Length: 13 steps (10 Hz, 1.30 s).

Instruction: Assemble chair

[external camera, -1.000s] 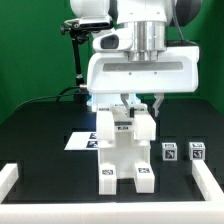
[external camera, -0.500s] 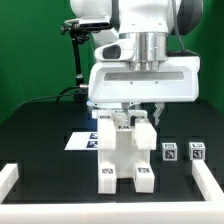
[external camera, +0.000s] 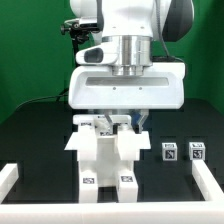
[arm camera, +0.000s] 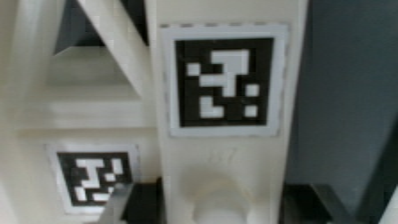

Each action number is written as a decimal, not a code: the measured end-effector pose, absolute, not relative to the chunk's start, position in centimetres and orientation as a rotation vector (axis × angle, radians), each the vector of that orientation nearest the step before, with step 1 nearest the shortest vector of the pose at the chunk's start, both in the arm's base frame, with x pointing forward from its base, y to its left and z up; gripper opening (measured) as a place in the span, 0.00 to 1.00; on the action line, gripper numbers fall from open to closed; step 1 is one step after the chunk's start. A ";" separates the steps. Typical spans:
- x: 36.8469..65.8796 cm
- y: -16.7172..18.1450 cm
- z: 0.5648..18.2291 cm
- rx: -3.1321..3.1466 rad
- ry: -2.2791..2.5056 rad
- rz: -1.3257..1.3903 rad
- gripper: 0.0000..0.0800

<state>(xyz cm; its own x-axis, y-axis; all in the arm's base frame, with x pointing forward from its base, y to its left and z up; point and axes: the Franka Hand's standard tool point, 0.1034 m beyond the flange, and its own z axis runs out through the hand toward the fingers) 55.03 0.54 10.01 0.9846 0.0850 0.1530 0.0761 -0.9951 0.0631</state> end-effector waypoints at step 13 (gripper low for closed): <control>54.9 0.8 10.1 3.079 0.117 0.215 0.81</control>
Offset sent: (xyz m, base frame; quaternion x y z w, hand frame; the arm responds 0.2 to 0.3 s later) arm 0.0000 0.0000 0.0000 0.0000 0.0000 0.0000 1.0000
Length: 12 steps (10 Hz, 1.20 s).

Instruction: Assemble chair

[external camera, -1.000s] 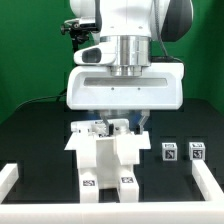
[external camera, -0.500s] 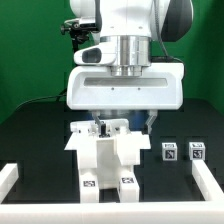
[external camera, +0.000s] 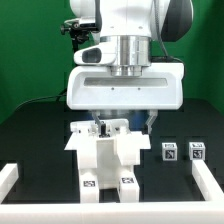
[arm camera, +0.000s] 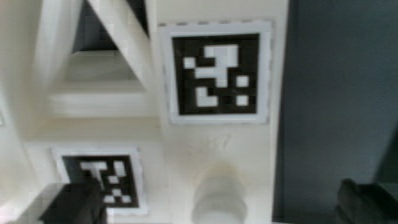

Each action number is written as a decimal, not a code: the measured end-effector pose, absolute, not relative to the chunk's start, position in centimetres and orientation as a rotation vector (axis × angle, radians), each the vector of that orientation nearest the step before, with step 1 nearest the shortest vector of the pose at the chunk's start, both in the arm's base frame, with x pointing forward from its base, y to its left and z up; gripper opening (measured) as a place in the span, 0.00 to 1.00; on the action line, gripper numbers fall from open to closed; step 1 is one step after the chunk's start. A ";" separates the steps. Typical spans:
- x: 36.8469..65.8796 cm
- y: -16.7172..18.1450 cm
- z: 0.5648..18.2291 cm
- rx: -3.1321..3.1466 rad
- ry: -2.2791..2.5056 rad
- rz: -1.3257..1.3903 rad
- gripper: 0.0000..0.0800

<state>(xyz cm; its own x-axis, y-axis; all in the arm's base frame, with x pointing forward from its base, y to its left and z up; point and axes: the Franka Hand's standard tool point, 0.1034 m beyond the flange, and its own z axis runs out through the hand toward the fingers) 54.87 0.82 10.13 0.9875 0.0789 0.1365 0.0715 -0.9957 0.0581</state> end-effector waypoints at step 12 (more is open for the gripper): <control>48.9 10.4 13.9 3.167 -0.211 0.185 0.81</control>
Offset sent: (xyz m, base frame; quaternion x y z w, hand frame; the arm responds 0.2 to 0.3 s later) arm -0.0457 0.0376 0.0441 0.0221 -0.0412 0.0491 0.9977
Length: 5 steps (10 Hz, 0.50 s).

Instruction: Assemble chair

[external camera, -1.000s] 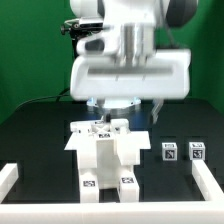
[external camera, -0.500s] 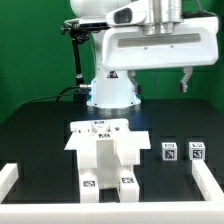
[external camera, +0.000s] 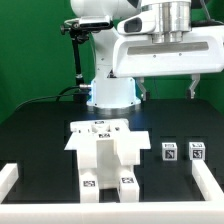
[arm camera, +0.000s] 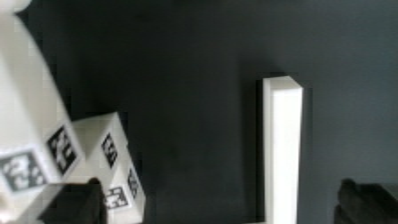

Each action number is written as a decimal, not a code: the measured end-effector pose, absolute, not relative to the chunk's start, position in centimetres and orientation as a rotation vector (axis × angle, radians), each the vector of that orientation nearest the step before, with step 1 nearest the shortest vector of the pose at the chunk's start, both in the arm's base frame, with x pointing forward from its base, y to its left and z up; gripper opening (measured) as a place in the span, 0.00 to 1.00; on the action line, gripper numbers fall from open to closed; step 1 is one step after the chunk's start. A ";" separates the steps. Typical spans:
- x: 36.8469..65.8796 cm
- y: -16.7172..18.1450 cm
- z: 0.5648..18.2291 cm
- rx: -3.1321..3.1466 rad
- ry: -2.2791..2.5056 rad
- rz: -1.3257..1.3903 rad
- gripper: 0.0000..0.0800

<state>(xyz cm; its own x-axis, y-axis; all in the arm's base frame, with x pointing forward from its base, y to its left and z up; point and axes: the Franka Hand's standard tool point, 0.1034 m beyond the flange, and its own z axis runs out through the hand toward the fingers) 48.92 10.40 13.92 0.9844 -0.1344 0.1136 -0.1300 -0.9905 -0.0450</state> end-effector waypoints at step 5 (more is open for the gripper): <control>45.4 16.2 8.0 -3.112 0.265 -0.100 0.81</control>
Offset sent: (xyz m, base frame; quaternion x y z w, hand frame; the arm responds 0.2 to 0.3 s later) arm -0.0092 0.0484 -0.0461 -0.0377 -0.0278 0.0542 0.9974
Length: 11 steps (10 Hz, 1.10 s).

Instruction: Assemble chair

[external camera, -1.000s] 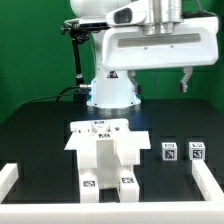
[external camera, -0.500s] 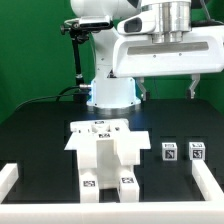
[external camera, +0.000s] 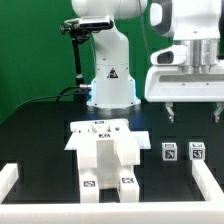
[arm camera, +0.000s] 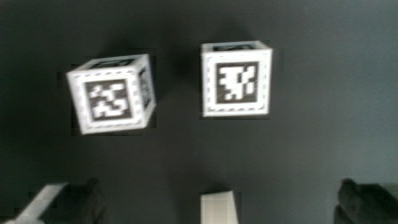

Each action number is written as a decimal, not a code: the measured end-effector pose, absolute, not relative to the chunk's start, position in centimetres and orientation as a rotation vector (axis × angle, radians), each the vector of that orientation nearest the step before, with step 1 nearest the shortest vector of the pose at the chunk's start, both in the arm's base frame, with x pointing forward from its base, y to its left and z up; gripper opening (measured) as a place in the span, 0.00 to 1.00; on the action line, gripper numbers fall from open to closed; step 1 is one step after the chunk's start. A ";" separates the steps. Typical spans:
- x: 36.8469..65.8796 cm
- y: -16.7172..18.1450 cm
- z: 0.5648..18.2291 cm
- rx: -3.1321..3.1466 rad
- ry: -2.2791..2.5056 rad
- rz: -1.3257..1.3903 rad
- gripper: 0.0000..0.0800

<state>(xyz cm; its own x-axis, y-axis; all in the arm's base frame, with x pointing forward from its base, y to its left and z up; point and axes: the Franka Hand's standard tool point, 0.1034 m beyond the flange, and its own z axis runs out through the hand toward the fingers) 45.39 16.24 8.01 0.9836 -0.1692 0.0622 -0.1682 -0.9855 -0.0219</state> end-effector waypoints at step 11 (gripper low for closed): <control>43.9 19.0 1.6 -3.126 0.206 -0.075 0.81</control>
Offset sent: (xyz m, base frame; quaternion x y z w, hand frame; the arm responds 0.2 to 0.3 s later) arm -0.0222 0.0085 -0.0187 0.0442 -0.0024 -0.0050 0.9990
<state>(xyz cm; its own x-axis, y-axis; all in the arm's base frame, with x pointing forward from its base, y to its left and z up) 43.90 19.02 1.58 0.9902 -0.1312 0.0475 -0.1309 -0.9913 -0.0110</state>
